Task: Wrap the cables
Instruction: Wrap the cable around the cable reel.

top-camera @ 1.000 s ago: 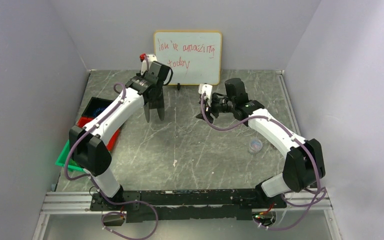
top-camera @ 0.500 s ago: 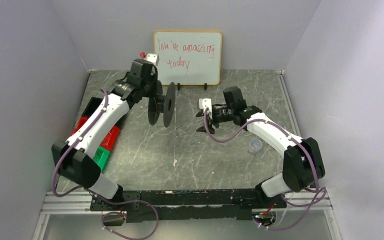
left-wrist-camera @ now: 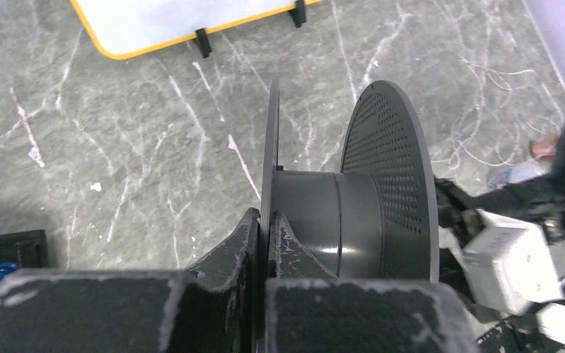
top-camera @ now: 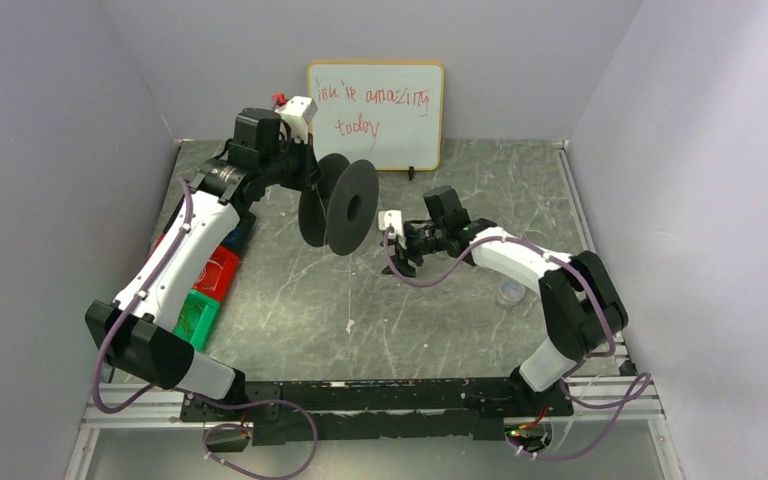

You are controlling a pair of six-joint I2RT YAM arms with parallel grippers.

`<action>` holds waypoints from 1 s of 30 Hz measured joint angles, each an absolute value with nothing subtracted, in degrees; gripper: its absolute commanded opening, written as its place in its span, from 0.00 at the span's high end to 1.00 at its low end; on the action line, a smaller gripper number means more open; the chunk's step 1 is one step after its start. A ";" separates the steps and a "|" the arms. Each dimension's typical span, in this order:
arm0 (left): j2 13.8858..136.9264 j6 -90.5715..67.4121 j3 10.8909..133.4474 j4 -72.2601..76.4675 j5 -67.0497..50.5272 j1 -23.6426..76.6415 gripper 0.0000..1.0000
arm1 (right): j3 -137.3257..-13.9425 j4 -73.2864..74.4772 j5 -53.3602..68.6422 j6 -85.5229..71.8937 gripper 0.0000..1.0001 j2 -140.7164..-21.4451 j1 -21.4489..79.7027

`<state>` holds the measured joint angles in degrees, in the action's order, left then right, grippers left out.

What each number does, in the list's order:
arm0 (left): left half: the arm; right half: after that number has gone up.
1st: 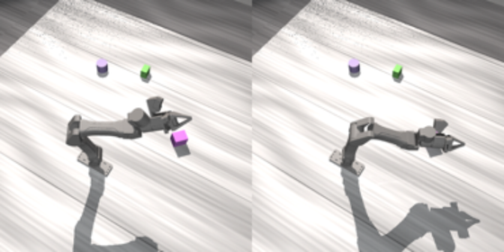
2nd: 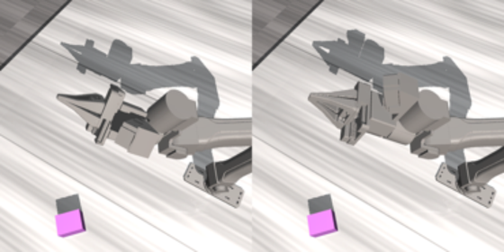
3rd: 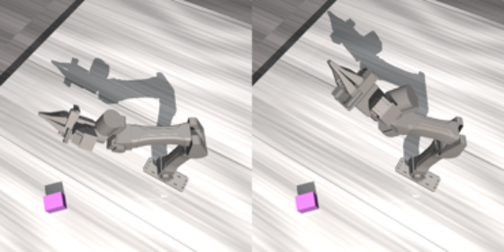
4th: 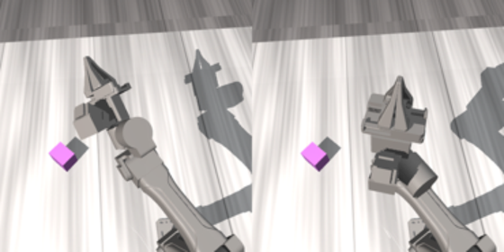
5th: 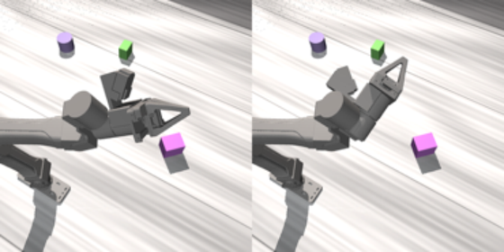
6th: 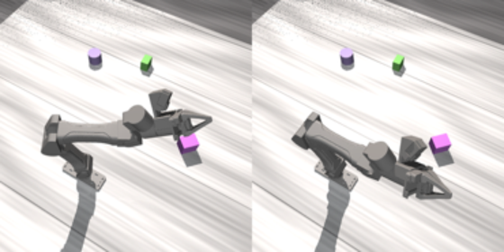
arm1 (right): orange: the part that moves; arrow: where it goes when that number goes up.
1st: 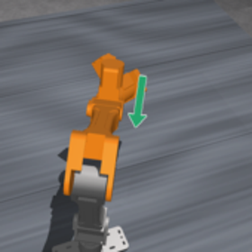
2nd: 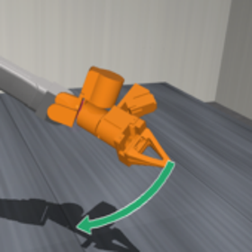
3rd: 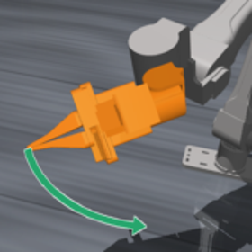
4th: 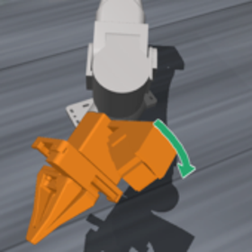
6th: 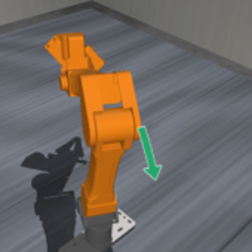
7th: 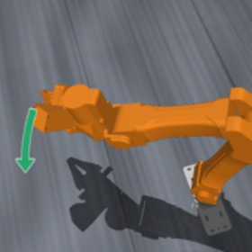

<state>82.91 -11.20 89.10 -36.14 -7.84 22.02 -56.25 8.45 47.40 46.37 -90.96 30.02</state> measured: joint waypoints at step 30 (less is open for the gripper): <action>83.05 -10.63 94.21 -38.04 -19.70 19.94 0.97 | -62.08 27.14 37.54 65.52 0.47 -101.62 30.89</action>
